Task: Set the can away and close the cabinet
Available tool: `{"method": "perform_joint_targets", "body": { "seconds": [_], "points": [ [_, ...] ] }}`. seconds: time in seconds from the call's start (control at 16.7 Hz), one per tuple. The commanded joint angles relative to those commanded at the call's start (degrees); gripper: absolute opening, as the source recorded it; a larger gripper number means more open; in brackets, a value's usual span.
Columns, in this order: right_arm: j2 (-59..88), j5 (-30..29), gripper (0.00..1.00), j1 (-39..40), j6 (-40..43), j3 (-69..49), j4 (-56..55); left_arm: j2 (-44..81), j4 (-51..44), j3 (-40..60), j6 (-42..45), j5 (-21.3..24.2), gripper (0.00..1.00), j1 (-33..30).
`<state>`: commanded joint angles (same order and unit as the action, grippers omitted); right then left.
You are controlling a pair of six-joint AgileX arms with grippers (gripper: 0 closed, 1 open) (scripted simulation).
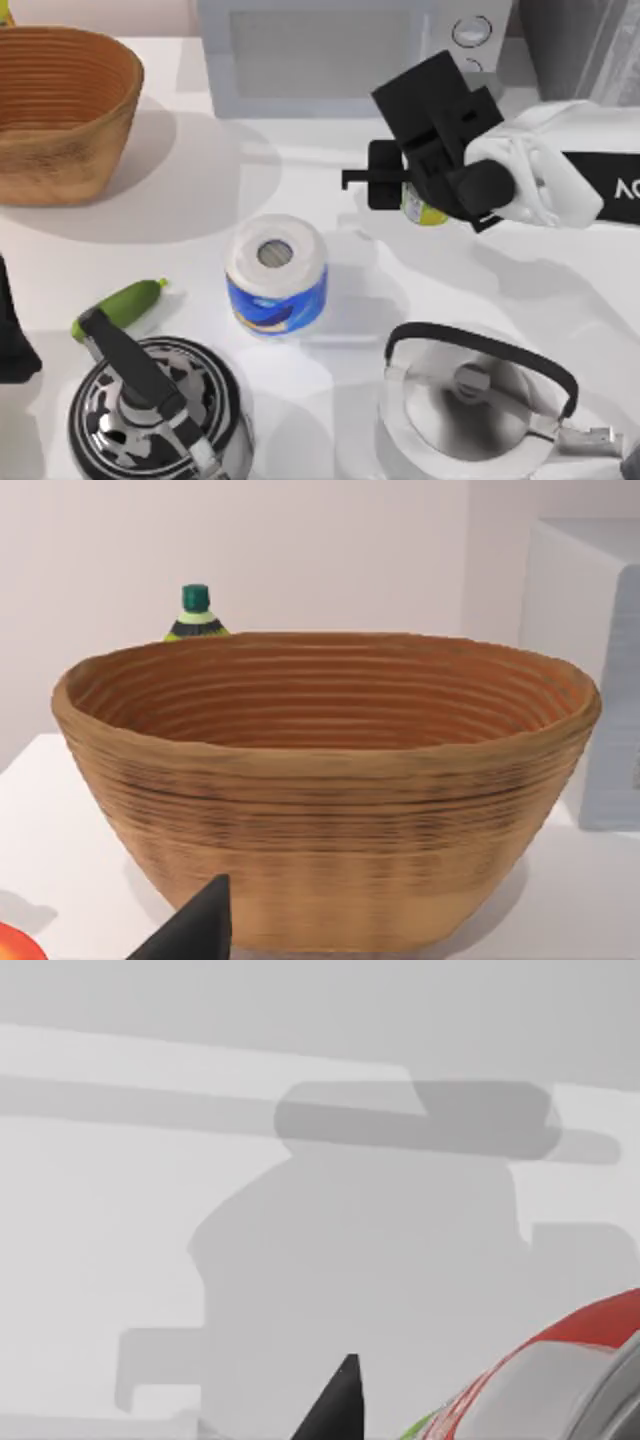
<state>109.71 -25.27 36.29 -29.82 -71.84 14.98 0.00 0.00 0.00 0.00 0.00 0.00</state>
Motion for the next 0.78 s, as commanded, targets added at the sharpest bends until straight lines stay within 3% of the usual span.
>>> {"method": "perform_joint_targets", "body": {
  "seconds": [0.3,0.78],
  "points": [
    [-5.9,0.0,0.00,0.0,0.6,-7.6,14.1,0.0,0.0,0.0,0.0,0.0,1.00,0.0],
    [-7.5,0.4,0.00,-0.3,1.1,-8.5,15.0,0.0,0.0,0.0,0.0,0.0,1.00,0.0]
  ]
}}
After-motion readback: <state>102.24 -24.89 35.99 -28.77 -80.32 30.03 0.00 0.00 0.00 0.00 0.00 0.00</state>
